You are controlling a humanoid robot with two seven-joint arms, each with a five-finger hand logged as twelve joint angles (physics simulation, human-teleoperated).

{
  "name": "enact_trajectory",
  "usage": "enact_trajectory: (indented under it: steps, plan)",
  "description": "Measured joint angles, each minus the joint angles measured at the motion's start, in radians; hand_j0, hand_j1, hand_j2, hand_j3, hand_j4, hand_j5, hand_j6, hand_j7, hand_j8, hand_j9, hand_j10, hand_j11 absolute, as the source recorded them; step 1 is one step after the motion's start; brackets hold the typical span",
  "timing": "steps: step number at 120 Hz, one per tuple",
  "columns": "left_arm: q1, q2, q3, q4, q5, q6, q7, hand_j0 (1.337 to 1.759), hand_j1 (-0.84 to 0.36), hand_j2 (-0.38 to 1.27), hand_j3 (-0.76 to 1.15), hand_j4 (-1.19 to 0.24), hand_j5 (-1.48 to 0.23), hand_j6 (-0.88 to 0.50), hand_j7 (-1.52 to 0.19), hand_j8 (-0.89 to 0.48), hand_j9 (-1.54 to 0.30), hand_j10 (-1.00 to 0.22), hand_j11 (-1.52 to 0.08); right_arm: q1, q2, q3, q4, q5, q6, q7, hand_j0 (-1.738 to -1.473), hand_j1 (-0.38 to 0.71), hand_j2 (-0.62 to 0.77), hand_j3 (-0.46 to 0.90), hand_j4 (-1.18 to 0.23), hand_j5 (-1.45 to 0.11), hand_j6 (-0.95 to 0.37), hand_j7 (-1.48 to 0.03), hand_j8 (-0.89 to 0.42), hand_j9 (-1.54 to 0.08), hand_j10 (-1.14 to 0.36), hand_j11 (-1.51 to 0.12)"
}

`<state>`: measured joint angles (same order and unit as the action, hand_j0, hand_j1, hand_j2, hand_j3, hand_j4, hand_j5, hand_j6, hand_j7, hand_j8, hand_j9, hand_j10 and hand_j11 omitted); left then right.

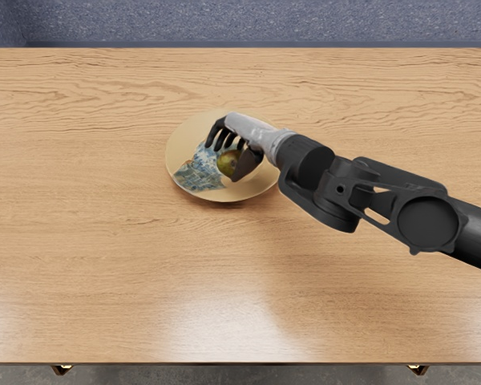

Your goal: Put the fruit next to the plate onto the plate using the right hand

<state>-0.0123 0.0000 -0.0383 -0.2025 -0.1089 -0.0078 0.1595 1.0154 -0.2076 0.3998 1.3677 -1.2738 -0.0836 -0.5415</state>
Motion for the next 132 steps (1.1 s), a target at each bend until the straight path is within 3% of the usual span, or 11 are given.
enact_trajectory:
  steps: [20,48,57,74,80,90,108,132]
  plan:
    - [0.000,0.000,0.000,0.000,0.000,0.000,0.000,1.658,0.35,0.00,0.00,0.00,0.00,0.00,0.00,0.00,0.00,0.00,0.00,0.000,0.027,0.000,-0.021,-0.001,-0.037,0.000,-1.658,-0.10,0.06,0.00,-0.24,-0.32,-0.23,-0.31,-0.18,-0.31,-0.20,-0.31]
    - [0.000,0.000,0.000,0.000,0.000,0.000,0.000,1.658,0.35,0.00,0.00,0.00,0.00,0.00,0.00,0.00,0.00,0.00,0.00,0.004,0.002,0.026,-0.023,0.007,-0.005,-0.019,-1.658,-0.25,0.02,0.00,-0.09,-0.12,-0.09,-0.12,-0.07,-0.12,-0.08,-0.12]
    - [0.000,0.000,0.000,0.000,0.000,0.000,0.000,1.658,0.35,0.00,0.00,0.00,0.00,0.00,0.00,0.00,0.00,0.00,0.00,0.003,-0.054,0.096,-0.019,0.112,0.089,-0.026,-1.658,-0.28,0.01,0.00,-0.07,-0.09,-0.07,-0.08,-0.05,-0.09,-0.06,-0.09]
    - [0.000,0.000,0.000,0.000,-0.001,-0.003,0.000,1.658,0.35,0.00,0.00,0.00,0.00,0.00,0.00,0.00,0.00,0.00,0.00,0.000,-0.252,0.228,-0.004,0.412,0.348,-0.020,-1.658,-0.31,0.01,0.00,-0.04,-0.05,-0.04,-0.05,-0.03,-0.05,-0.04,-0.05]
    - [0.000,0.000,0.000,0.000,-0.001,-0.005,0.000,1.658,0.35,0.00,0.00,0.00,0.00,0.00,0.00,0.00,0.00,0.00,0.00,-0.004,-0.321,0.264,-0.002,0.510,0.449,0.002,-1.658,-0.31,0.00,0.00,-0.03,-0.04,-0.03,-0.04,-0.03,-0.04,-0.03,-0.04]
    - [-0.004,0.000,0.000,0.000,-0.001,-0.006,0.000,1.658,0.35,0.00,0.00,0.00,0.00,0.00,0.00,0.00,0.00,0.00,0.00,-0.020,-0.430,0.297,-0.004,0.640,0.580,0.069,-1.658,-0.32,0.00,0.00,-0.03,-0.03,-0.03,-0.03,-0.02,-0.03,-0.02,-0.03]
    - [-0.005,0.000,0.000,-0.001,-0.001,-0.009,0.000,1.658,0.35,0.00,0.00,0.00,0.00,0.00,0.00,0.00,0.00,0.00,0.00,-0.058,-0.567,0.319,-0.019,0.789,0.667,0.170,-1.658,-0.33,0.00,0.00,-0.02,-0.02,-0.02,-0.02,-0.02,-0.02,-0.02,-0.02]
    - [-0.005,0.000,0.000,-0.001,-0.001,-0.010,0.000,1.658,0.35,0.00,0.00,0.00,0.00,0.00,0.00,0.00,0.00,0.00,0.00,-0.092,-0.642,0.325,-0.044,0.853,0.691,0.211,-1.658,-0.33,0.00,0.00,-0.02,-0.02,-0.02,-0.02,-0.01,-0.02,-0.01,-0.02]
